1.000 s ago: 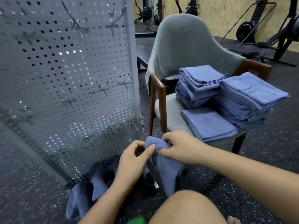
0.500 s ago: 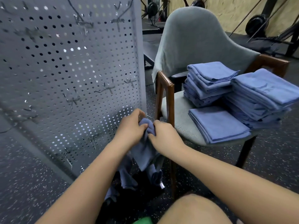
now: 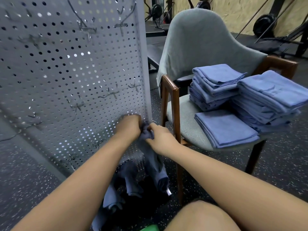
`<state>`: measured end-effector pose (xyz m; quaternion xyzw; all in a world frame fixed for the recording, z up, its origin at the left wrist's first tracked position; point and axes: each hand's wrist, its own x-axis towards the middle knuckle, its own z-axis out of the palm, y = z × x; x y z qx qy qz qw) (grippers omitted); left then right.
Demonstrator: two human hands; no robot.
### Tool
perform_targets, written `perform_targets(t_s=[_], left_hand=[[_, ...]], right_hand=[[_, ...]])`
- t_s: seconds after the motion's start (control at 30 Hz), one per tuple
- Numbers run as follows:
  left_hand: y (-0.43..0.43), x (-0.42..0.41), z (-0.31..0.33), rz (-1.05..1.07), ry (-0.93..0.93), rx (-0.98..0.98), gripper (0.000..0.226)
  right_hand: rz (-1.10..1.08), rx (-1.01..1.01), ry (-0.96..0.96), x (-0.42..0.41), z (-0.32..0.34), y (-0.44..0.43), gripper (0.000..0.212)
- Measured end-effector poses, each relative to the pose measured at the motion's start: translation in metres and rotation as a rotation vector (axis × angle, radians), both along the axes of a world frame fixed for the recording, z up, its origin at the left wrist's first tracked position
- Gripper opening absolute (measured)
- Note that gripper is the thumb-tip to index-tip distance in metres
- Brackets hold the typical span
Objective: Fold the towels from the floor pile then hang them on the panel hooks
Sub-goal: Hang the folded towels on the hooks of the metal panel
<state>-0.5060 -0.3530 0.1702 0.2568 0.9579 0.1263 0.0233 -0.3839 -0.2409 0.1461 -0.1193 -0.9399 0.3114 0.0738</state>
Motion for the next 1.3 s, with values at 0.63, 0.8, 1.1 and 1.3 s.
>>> perform_targets(t_s=[0.63,0.8,1.1,1.3], left_hand=[[0.084,0.131,0.043,-0.415,0.157,0.593,0.018],[0.152,0.125,0.024,-0.430,-0.088,0.427,0.012],[0.216,0.091,0.001,-0.268,-0.188,0.272,0.033],[0.207,0.100,0.012,-0.202,-0.390,0.423,0.009]], right_hand=[[-0.265,0.186,-0.065,0.153,0.077,0.132,0.009],[-0.356,0.154,-0.112,0.171,0.074,0.165,0.005],[-0.374,0.064,-0.124,0.177,0.067,0.175,0.009],[-0.425,-0.005,-0.122,0.177,0.068,0.175,0.009]])
